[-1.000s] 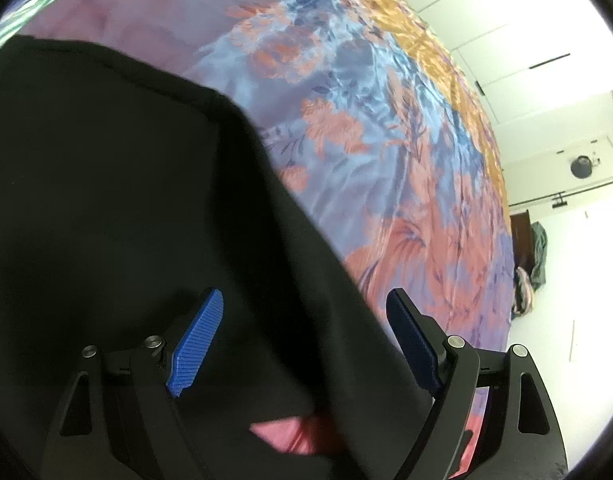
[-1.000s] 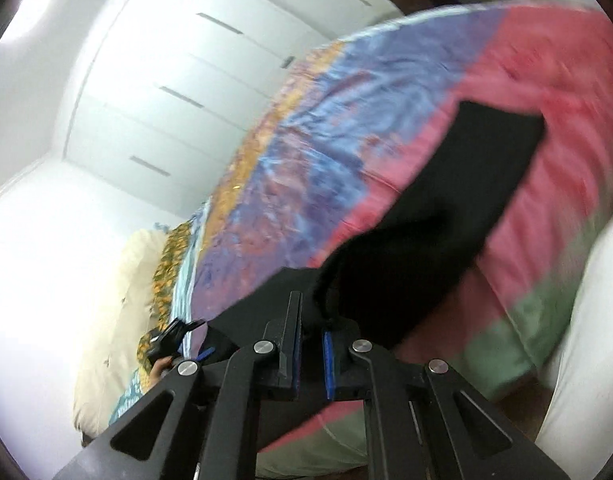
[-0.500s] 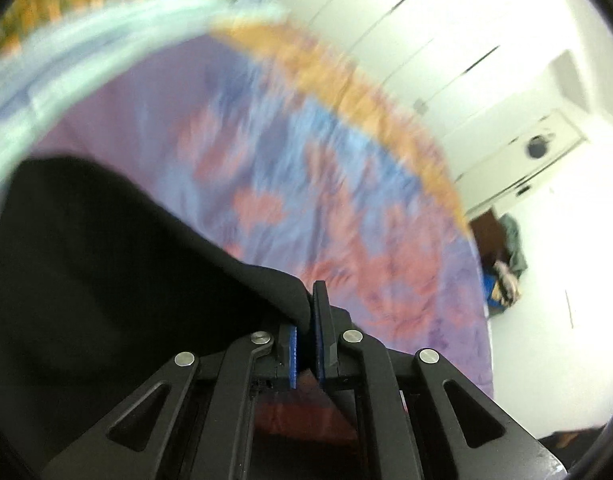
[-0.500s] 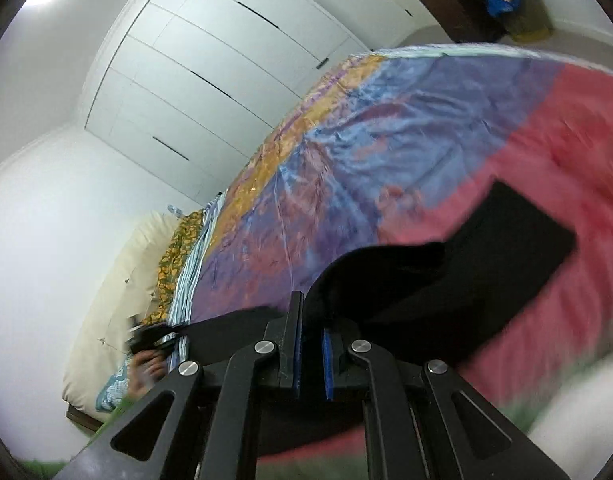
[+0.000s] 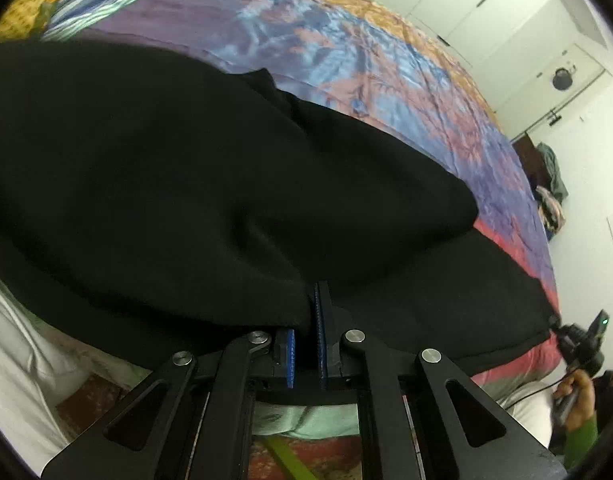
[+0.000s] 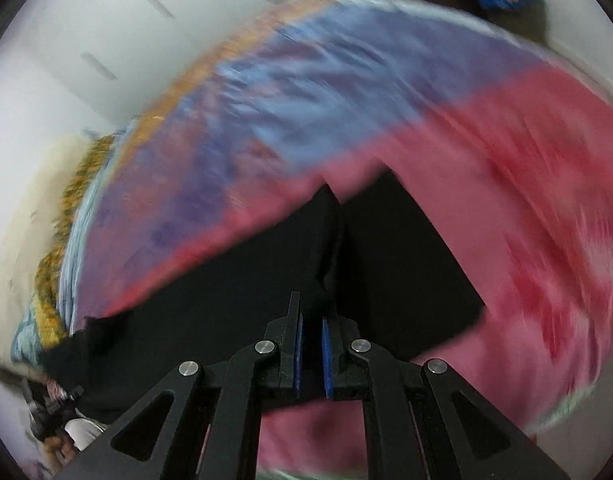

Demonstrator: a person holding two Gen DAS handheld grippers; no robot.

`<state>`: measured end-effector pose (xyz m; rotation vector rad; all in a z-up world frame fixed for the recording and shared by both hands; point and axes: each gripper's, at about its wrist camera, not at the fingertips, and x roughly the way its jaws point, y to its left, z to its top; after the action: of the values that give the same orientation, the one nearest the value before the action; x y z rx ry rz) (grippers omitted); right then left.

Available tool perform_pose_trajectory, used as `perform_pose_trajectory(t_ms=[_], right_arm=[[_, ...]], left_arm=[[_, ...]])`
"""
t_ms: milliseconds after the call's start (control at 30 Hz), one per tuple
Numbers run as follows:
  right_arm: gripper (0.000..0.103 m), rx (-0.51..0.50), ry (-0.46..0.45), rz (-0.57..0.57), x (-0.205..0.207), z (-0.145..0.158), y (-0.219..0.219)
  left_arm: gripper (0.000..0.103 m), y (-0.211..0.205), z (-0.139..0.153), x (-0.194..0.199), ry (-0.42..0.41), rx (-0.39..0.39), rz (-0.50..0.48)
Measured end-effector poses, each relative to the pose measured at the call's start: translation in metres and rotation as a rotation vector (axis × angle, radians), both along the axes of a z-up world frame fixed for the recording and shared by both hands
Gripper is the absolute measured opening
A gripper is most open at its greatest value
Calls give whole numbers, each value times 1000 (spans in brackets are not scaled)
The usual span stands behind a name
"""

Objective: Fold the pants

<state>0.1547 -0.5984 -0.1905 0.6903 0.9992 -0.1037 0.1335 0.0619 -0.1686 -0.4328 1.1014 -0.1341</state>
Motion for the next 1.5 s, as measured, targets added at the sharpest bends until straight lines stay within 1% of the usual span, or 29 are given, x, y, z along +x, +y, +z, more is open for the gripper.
perform_pose_trajectory(t_ms=[33, 67, 100, 133, 167, 267, 300, 367, 467, 533, 667, 833, 933, 1133, 1167, 1200, 1267, 1300, 1333, 1367, 1400, 1433, 1467, 1500], right_arm=[[8, -15, -31, -18, -3, 7, -3], [8, -55, -37, -18, -4, 12, -3], [8, -91, -30, -15, -6, 15, -2], [8, -107, -15, -20, -8, 15, -3], [8, -106, -3, -35, -11, 14, -7], [8, -125, 29, -90, -20, 14, -16], [8, -126, 33, -101, -21, 14, -18], [8, -127, 53, -101, -18, 10, -19], [8, -131, 92, -91, -11, 3, -19], [8, -127, 90, -96, -14, 2, -19], [8, -123, 56, -108, -18, 5, -19], [8, -123, 62, -110, -18, 4, -20], [8, -119, 77, -109, -17, 3, -21], [8, -132, 76, -102, -15, 3, -18], [8, -133, 80, -101, -15, 2, -18], [8, -135, 88, -100, -14, 1, -18], [10, -154, 109, -100, -12, 0, -16], [14, -163, 111, -99, -11, 1, -15], [23, -179, 114, -104, -12, 2, -15], [36, -181, 107, -107, -13, 3, -15], [46, -183, 89, -108, -15, 6, -14], [74, -200, 83, -124, -17, 9, -15], [85, -223, 69, -147, -21, 14, -15], [89, -239, 43, -167, -26, 19, -15]], left_arm=[[7, -2, 2, 1, -3, -11, -10], [7, -7, 5, 1, -8, -9, -25], [7, -14, 6, 0, -14, 11, -41], [7, -19, 8, -1, -21, 33, -56], [7, -22, 8, 2, -25, 37, -66], [7, -29, 1, 2, -19, 16, -79], [7, -31, -1, 2, -18, 28, -82], [7, -29, -3, 1, -17, 35, -84], [7, -26, -5, 1, -18, 19, -84], [6, -26, -1, -3, -31, 19, -88], [4, -21, 5, -11, -67, 0, -81], [4, -21, -4, -13, -41, -14, -73], [3, -22, -10, -16, -15, 0, -79], [4, -23, -10, -23, -6, 43, -86], [5, -24, -13, -21, 8, 49, -87], [8, -25, -15, -20, 20, 53, -87], [12, -26, -14, -21, 24, 72, -86], [24, -26, -11, -23, 24, 82, -85], [33, -25, -8, -24, 29, 92, -81], [48, -23, -4, -27, 35, 94, -73], [55, -20, 0, -31, 41, 93, -58], [55, -17, 5, -37, 48, 96, -40], [54, -13, 12, -45, 44, 102, -23], [54, -8, 25, -54, 13, 115, 4]])
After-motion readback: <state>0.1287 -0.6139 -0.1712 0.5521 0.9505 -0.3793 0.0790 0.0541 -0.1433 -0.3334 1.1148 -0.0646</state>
